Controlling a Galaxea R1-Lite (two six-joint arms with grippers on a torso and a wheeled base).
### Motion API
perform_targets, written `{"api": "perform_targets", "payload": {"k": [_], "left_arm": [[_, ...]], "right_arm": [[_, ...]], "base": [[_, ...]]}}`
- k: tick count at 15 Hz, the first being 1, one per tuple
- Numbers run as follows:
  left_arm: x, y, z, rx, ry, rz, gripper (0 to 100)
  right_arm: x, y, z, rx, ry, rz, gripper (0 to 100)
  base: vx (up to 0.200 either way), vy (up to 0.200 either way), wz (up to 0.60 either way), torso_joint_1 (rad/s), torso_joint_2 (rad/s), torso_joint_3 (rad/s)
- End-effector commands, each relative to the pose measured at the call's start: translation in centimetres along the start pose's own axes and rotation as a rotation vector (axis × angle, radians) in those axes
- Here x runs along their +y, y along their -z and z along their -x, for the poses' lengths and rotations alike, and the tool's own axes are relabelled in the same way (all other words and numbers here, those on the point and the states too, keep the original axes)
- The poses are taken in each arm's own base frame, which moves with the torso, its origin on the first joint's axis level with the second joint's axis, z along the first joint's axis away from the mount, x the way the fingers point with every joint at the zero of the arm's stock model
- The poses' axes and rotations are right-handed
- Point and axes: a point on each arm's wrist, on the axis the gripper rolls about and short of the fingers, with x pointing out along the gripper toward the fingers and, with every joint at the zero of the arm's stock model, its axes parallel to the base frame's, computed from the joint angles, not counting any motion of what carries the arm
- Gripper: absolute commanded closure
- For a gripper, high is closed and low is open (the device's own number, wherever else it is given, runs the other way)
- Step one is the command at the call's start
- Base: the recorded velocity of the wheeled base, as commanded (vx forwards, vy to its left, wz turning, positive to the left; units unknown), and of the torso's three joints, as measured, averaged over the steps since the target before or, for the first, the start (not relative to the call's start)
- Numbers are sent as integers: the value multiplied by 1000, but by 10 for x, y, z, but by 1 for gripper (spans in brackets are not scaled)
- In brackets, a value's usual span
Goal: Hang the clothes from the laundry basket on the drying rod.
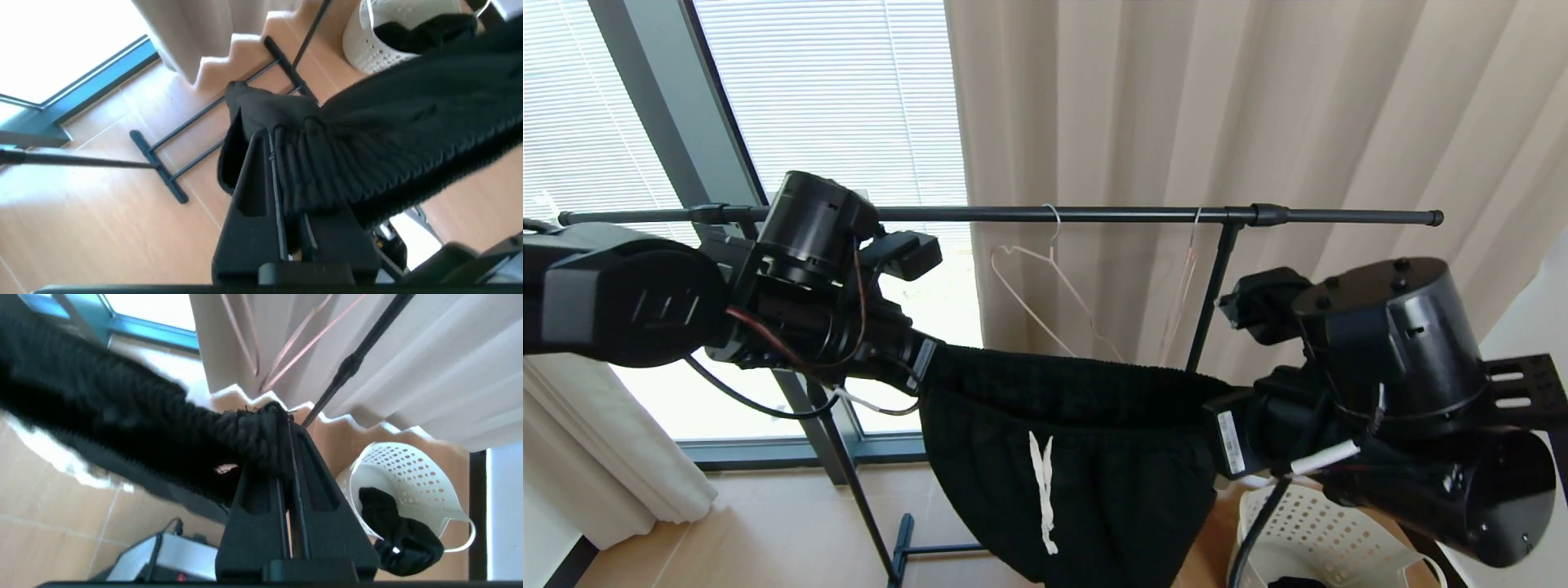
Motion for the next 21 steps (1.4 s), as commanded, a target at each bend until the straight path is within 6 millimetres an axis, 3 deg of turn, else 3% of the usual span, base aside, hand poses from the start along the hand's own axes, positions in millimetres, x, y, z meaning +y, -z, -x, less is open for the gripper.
{"api": "perform_targets", "payload": {"k": [1, 5, 10, 15, 21], "left_arm": [[-3, 24, 37, -17, -15, -22, 100], [-16, 62, 57, 27, 12, -113, 100], [-61, 87, 57, 88, 163, -235, 100], [-97, 80, 39, 138, 267, -184, 100], [-118, 60, 23, 163, 287, 5, 100]], "right_arm": [[5, -22, -29, 8, 48, -25, 100], [26, -47, -65, 18, 64, -30, 100], [47, -57, -99, 18, 65, -35, 100], [66, -60, -128, 9, 58, -89, 100], [82, -62, -136, -8, 35, -149, 100]], "base": [[0, 0, 0, 0, 0, 0], [0, 0, 0, 0, 0, 0], [0, 0, 0, 0, 0, 0], [0, 0, 0, 0, 0, 0], [0, 0, 0, 0, 0, 0]]}}
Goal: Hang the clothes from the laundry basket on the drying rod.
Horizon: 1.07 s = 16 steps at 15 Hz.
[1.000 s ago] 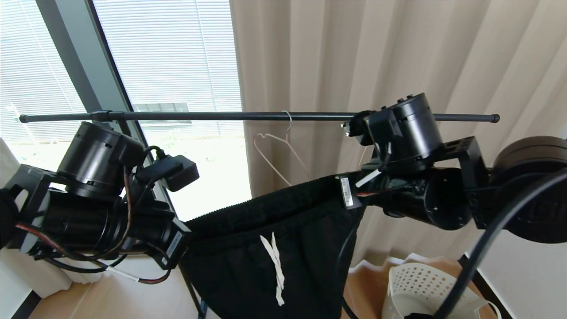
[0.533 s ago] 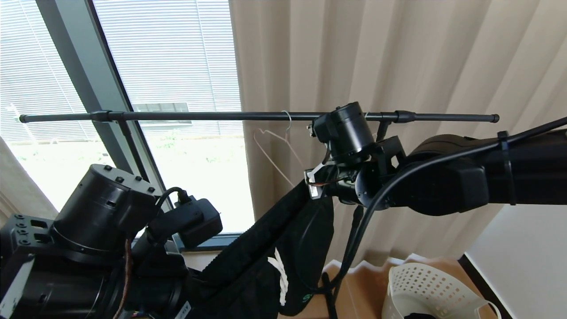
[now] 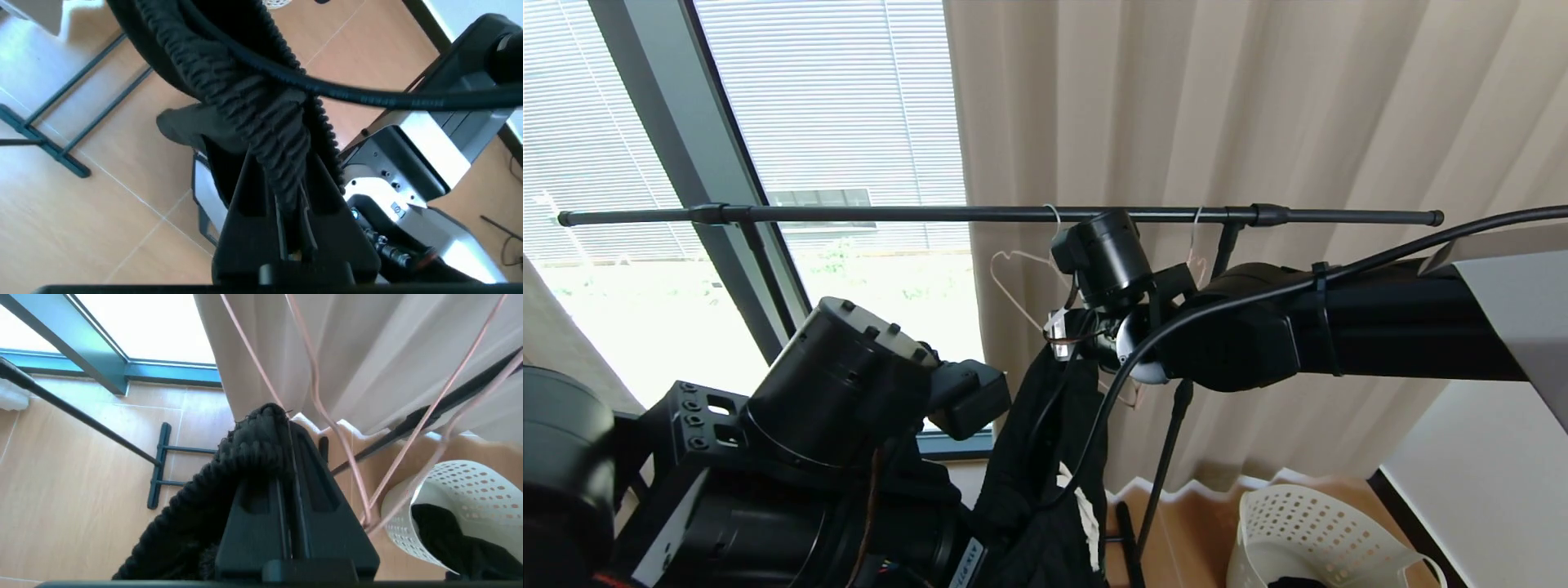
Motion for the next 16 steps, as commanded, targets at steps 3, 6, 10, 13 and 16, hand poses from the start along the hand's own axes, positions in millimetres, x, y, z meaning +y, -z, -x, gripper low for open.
{"api": "perform_targets", "payload": {"k": [3, 6, 10, 13, 16], "left_arm": [[-2, -1, -12, 31, -1, 25, 100], [1, -1, -11, 28, -33, 70, 100], [36, 1, -8, 15, -180, 145, 100], [59, -2, -3, -6, -236, 181, 100], [83, -18, 6, -63, -291, 204, 100]], "right_arm": [[1, 1, 1, 2, -3, -14, 100], [-6, -2, 10, 2, 1, -27, 100], [-33, -7, 27, 4, 32, -55, 100], [-52, -9, 44, 3, 47, -68, 100], [-75, -6, 73, 2, 56, -70, 100]], "base": [[0, 0, 0, 0, 0, 0], [0, 0, 0, 0, 0, 0], [0, 0, 0, 0, 0, 0], [0, 0, 0, 0, 0, 0], [0, 0, 0, 0, 0, 0]]}}
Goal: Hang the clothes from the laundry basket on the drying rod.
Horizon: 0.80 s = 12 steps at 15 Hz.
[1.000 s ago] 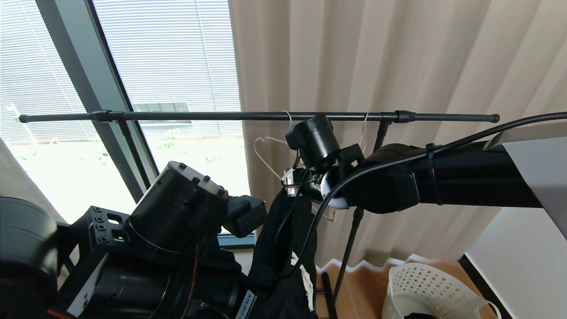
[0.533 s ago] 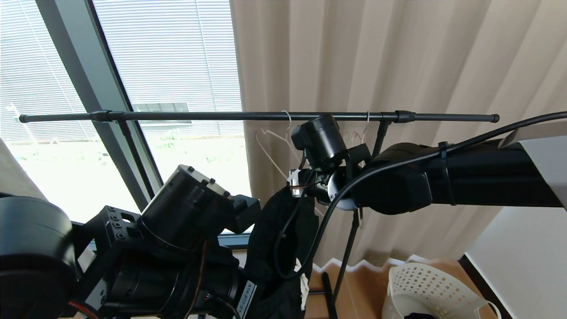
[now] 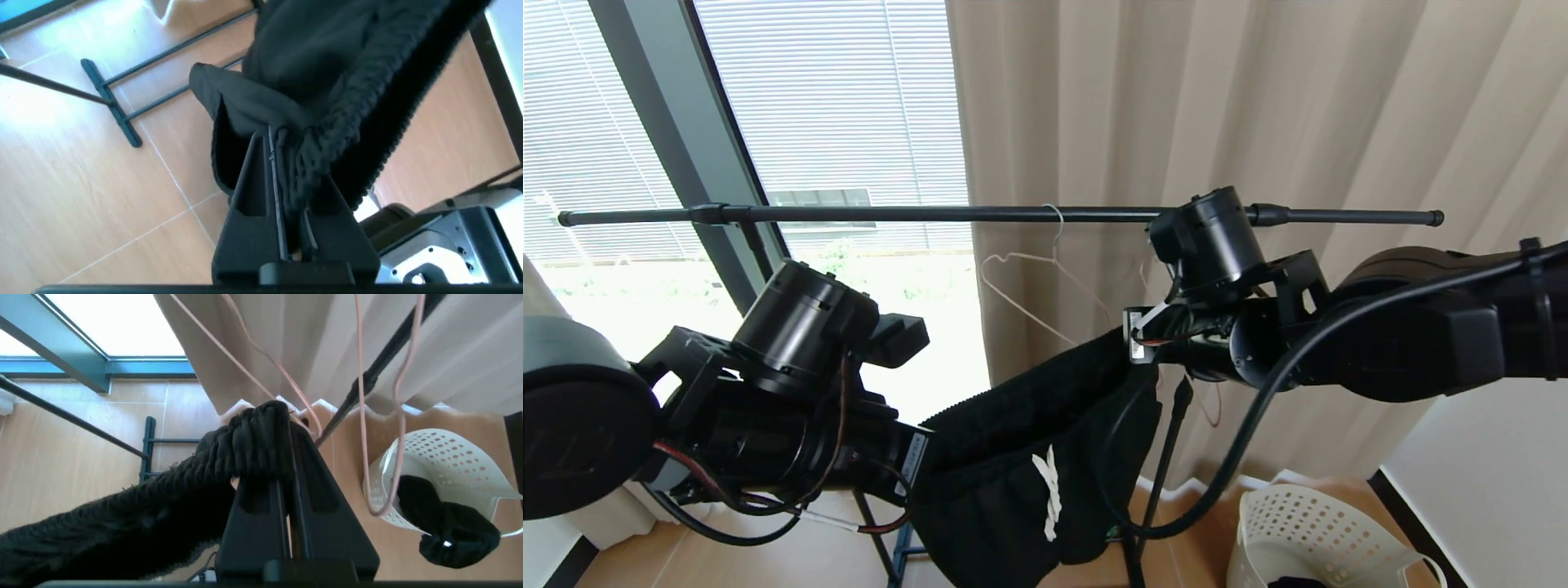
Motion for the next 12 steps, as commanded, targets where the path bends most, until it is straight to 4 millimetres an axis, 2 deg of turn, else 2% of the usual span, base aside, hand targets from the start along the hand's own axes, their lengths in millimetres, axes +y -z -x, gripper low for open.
{"api": "perform_targets", "payload": {"k": [1, 3, 4, 6, 8, 12], "left_arm": [[12, -16, 0, -39, -25, 33, 100], [15, -33, -1, -81, -32, 42, 100], [15, -33, -1, -81, -32, 42, 100], [13, -56, -9, -122, -26, 40, 100], [12, -70, -16, -143, -24, 37, 100], [5, -99, -16, -223, -8, 26, 100]], "right_arm": [[-20, -3, 30, -21, -7, -16, 100], [-33, 3, 44, -17, -3, -10, 100], [-33, 3, 44, -17, -3, -10, 100], [-46, 8, 60, -21, -10, -12, 100], [-49, 12, 71, -21, -25, -5, 100], [-52, 24, 74, 4, -25, 24, 100]], "base": [[0, 0, 0, 0, 0, 0], [0, 0, 0, 0, 0, 0], [0, 0, 0, 0, 0, 0], [0, 0, 0, 0, 0, 0], [0, 0, 0, 0, 0, 0], [0, 0, 0, 0, 0, 0]]}}
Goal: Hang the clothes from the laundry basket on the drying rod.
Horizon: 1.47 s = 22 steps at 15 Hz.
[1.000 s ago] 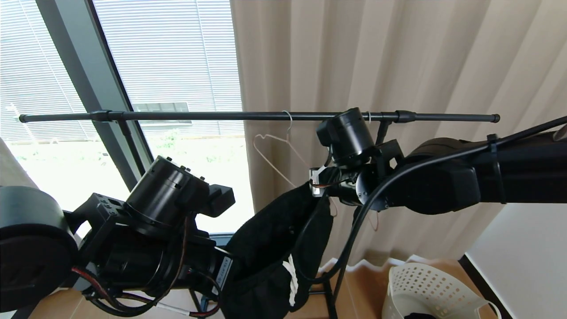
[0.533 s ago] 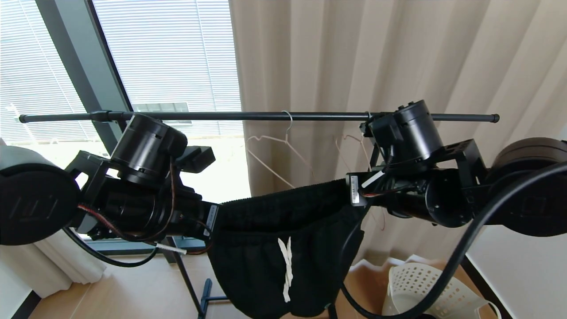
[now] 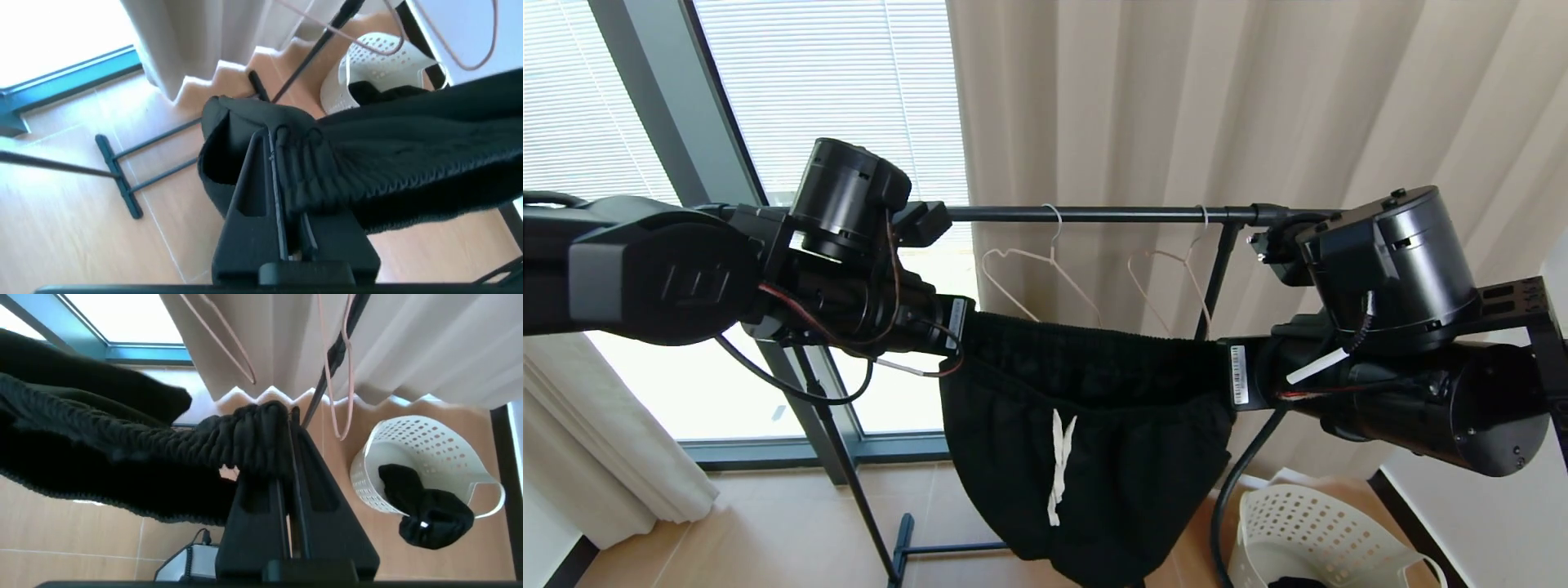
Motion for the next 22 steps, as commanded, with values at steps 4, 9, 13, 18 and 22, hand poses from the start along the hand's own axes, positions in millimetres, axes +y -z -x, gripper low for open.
{"api": "perform_targets", "payload": {"k": [4, 9, 13, 18, 22], "left_arm": [[-17, -17, -5, -47, 39, -26, 100], [-38, -40, 2, -137, 81, -48, 100], [-44, -47, 1, -163, 33, -51, 100], [-46, -52, 4, -185, 18, -50, 100], [-49, -48, 3, -170, 23, -57, 100]], "right_arm": [[-3, 11, -2, 29, 10, 22, 0], [-17, 44, -4, 128, 2, 160, 0], [-26, 62, 1, 127, -159, 301, 0], [-25, 73, -5, 33, -389, 418, 0], [2, 54, -10, -114, -516, 382, 0]], "base": [[0, 0, 0, 0, 0, 0], [0, 0, 0, 0, 0, 0], [0, 0, 0, 0, 0, 0], [0, 0, 0, 0, 0, 0], [0, 0, 0, 0, 0, 0]]}}
